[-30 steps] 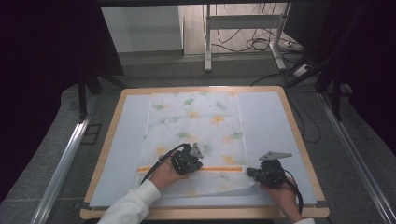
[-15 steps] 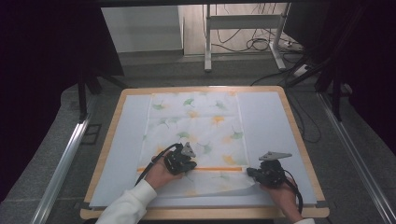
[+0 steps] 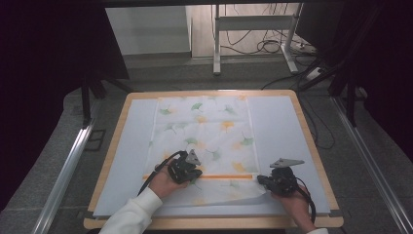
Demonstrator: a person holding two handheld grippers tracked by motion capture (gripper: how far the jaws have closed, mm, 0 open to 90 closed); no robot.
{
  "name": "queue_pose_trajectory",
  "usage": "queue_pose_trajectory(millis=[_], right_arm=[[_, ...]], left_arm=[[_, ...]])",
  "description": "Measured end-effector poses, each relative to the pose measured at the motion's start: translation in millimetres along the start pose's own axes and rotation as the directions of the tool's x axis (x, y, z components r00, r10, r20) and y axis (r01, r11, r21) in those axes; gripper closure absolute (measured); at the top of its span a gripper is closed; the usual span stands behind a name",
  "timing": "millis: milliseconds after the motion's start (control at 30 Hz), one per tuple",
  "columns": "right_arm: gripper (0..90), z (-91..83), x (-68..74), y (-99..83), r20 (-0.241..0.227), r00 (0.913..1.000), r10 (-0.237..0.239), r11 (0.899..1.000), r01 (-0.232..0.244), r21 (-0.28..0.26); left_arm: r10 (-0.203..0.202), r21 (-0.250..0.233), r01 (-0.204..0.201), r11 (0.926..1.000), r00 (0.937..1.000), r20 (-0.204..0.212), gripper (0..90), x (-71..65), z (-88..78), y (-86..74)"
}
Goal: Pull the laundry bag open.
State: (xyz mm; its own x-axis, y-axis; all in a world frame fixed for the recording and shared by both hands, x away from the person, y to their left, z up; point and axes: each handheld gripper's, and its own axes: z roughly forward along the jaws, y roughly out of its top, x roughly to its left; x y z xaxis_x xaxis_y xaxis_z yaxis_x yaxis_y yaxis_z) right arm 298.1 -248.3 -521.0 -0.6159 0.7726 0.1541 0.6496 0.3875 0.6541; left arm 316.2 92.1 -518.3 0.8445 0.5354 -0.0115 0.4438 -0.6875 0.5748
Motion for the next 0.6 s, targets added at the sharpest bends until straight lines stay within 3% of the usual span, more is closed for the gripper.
queue_pose_trajectory(millis=[600], right_arm=[[89.7, 0.1, 0.4, 0.0, 0.003, 1.0000, 0.000, 1.000, 0.000, -0.001]], left_arm=[[-0.034, 0.000, 0.034, 0.9994, 0.9992, -0.019, 90.0, 7.1, -9.0, -13.9]])
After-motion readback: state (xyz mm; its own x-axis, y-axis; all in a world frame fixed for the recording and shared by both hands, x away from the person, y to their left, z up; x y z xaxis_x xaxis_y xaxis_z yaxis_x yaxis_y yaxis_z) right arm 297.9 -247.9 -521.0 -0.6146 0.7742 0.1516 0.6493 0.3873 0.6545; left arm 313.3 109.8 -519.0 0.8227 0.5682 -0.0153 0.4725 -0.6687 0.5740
